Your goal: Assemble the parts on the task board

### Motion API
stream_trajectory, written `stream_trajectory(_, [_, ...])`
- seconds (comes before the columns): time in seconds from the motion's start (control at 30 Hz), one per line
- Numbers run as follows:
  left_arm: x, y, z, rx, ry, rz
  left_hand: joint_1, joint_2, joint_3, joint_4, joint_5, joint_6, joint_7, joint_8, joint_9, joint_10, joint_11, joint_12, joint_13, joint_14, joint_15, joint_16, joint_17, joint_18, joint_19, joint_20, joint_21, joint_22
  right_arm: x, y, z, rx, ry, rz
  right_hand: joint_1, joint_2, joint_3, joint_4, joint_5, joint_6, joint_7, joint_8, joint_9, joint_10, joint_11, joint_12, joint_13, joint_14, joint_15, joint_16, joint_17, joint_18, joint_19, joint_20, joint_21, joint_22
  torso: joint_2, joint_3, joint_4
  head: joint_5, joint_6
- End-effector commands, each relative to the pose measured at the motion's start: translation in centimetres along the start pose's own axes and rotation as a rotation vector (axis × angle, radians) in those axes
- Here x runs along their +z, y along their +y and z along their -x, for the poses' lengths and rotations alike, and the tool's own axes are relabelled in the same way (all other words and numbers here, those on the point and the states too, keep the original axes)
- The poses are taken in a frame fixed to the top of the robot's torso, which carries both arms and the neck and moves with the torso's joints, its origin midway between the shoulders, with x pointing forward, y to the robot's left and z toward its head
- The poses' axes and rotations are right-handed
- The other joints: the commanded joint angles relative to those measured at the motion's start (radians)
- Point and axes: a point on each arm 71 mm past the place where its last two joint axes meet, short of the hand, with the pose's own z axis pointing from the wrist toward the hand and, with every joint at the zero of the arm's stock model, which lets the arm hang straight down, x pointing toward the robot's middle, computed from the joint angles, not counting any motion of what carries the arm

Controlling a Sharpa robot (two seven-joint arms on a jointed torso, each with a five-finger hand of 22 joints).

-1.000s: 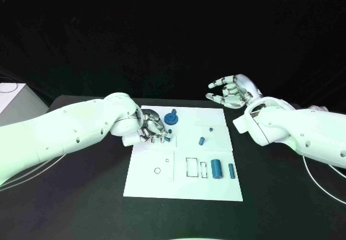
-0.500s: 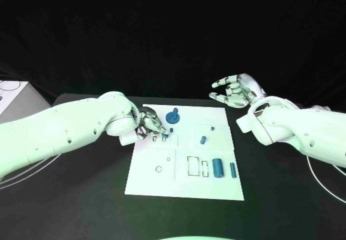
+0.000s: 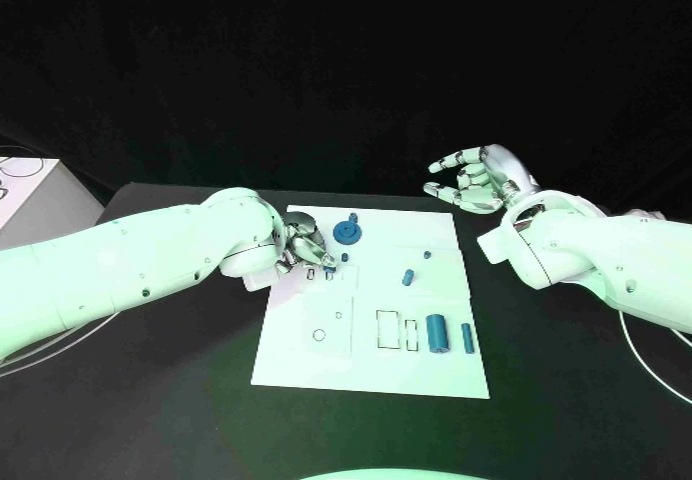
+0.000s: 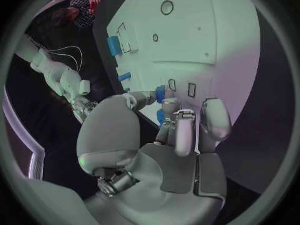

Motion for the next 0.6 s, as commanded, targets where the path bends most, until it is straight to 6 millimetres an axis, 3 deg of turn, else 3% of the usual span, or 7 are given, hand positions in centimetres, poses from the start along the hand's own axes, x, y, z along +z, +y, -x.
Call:
stream_trajectory(0.03, [0.1,-0.3,0.1,0.037,-0.056,-0.007,-0.010,0.004,0.190,-0.196,0.010,0.027,-0.015,0.001,0.182,0.012,0.000,0.005,0.004,0.084,-0.010,0.006,0.205,-0.018,0.009,-0.001,0.006,0.006,0.0,0.0,0.0,0.000,0.007,0.004,-0.009,-0.004,0.006,0.001,-0.006,-0.004,0.002,0.005,-0.001,-0.008,-0.001,-0.005,0.067,0.059,0.005,-0.001,0.172,-0.007,0.105,0.002,0.004,0.263,0.001,0.0001,-0.0008,0.002,-0.002])
stream_trajectory(0.23, [0.3,-0.7,-0.3,0.058,-0.034,-0.009,-0.014,0.001,0.191,-0.199,0.026,0.033,-0.017,-0.001,0.183,0.020,-0.002,0.007,0.009,0.086,-0.012,0.008,0.209,-0.019,0.013,-0.003,0.009,0.012,0.0,0.0,0.0,0.000,0.007,0.004,-0.009,-0.004,0.006,0.001,-0.006,-0.004,0.002,0.005,-0.001,-0.008,-0.001,-0.005,0.067,0.059,0.005,-0.001,0.172,-0.007,0.105,0.002,0.004,0.263,0.003,-0.0002,-0.0021,0.003,-0.003])
stream_trajectory(0.33, [0.4,-0.8,-0.5,0.076,-0.019,-0.008,-0.028,-0.007,0.190,-0.204,0.093,0.046,-0.021,-0.003,0.186,0.030,-0.006,0.007,0.016,0.088,-0.016,0.010,0.213,-0.019,0.017,-0.007,0.011,0.016,0.0,0.0,0.0,0.000,0.008,0.004,-0.009,-0.004,0.006,0.001,-0.006,-0.004,0.002,0.005,-0.001,-0.008,-0.001,-0.005,0.067,0.059,0.005,-0.001,0.172,-0.007,0.105,0.002,0.004,0.263,0.003,-0.0001,-0.0021,0.002,-0.006])
stream_trajectory(0.6, [0.6,-0.7,-0.9,0.122,-0.001,0.004,-0.034,-0.009,0.189,-0.209,0.117,0.052,-0.024,-0.003,0.189,0.039,-0.009,0.011,0.024,0.090,-0.019,0.012,0.217,-0.021,0.020,-0.009,0.013,0.023,0.0,0.0,0.0,-0.001,0.008,0.003,-0.009,-0.004,0.006,0.001,-0.006,-0.004,0.002,0.005,-0.001,-0.008,-0.001,-0.005,0.067,0.059,0.005,-0.001,0.172,-0.007,0.105,0.002,0.004,0.263,0.002,0.0000,-0.0004,0.003,-0.012])
